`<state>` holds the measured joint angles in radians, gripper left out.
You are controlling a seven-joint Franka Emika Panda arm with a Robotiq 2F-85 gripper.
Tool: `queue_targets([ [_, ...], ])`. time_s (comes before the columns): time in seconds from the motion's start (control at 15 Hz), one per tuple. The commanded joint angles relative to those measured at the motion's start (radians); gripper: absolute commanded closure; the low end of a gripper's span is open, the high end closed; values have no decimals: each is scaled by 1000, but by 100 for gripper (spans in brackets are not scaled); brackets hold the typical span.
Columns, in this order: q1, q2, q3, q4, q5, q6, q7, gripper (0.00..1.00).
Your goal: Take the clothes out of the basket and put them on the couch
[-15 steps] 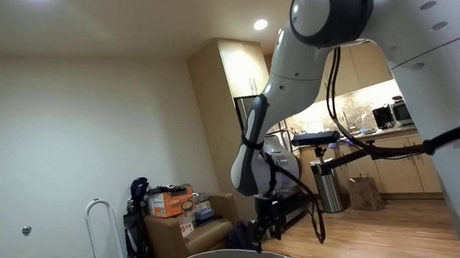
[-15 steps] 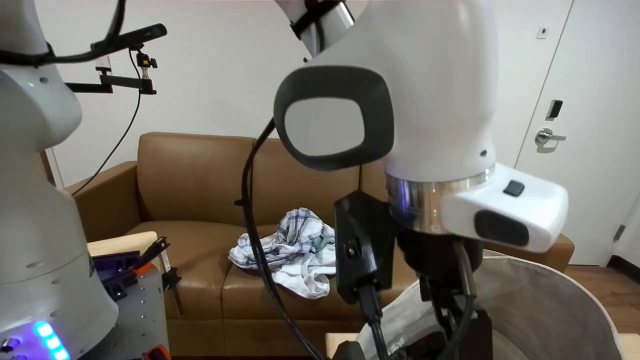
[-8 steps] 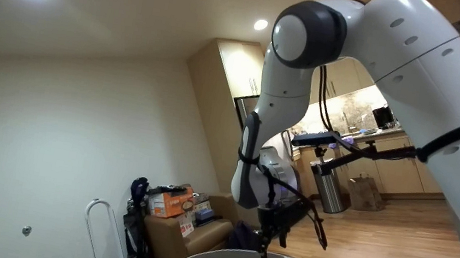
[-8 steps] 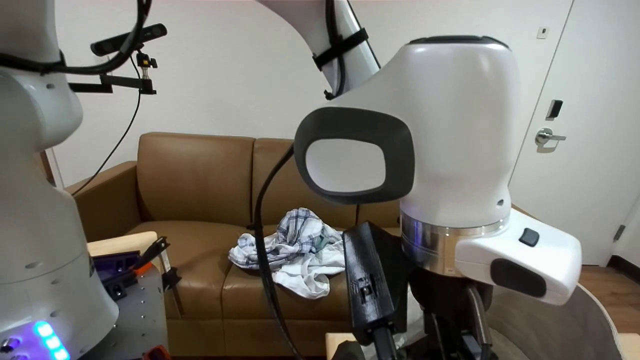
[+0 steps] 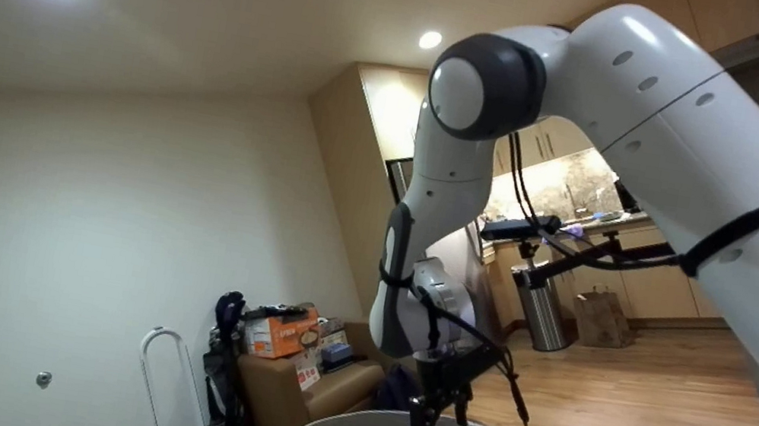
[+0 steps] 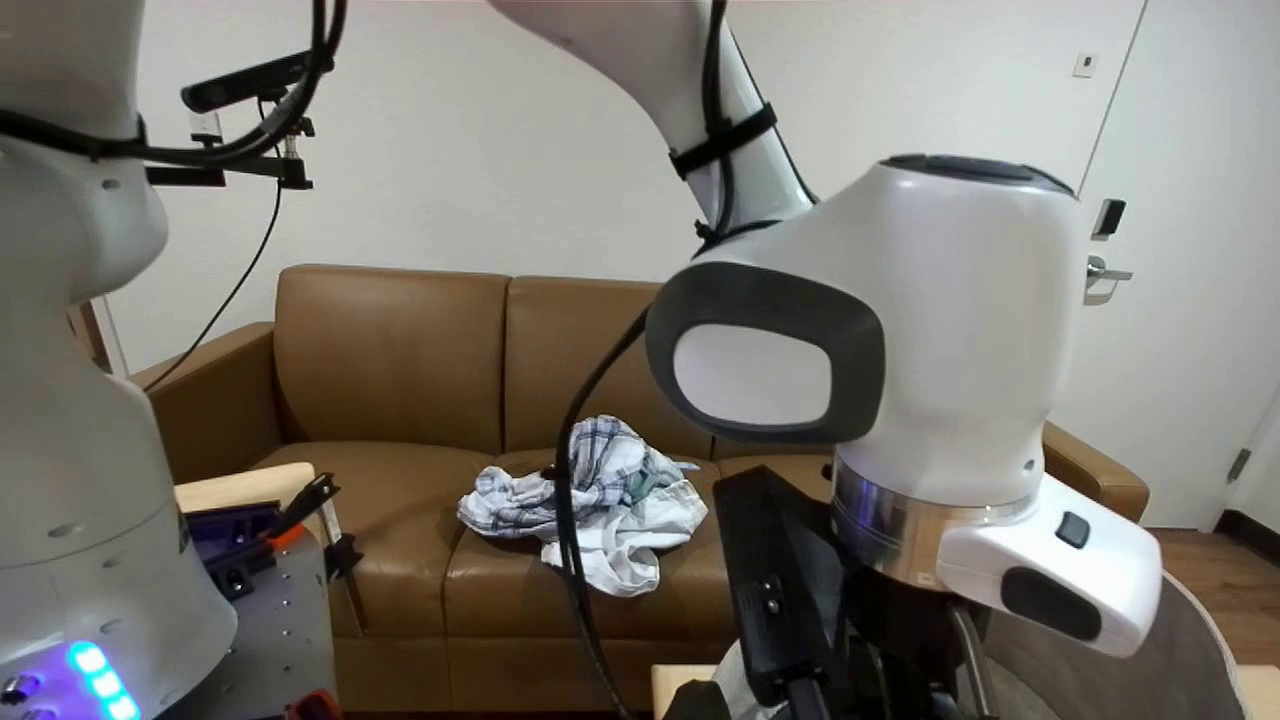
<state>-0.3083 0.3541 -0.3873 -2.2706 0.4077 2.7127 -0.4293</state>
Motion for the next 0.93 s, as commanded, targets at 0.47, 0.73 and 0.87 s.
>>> queue_targets([
  [0.47, -226, 599, 226, 488, -207, 52, 49, 0],
  [0.73, -242, 738, 242, 613, -302, 159, 53, 0],
  [0.87, -268, 741, 289, 625, -325, 232, 26, 0],
])
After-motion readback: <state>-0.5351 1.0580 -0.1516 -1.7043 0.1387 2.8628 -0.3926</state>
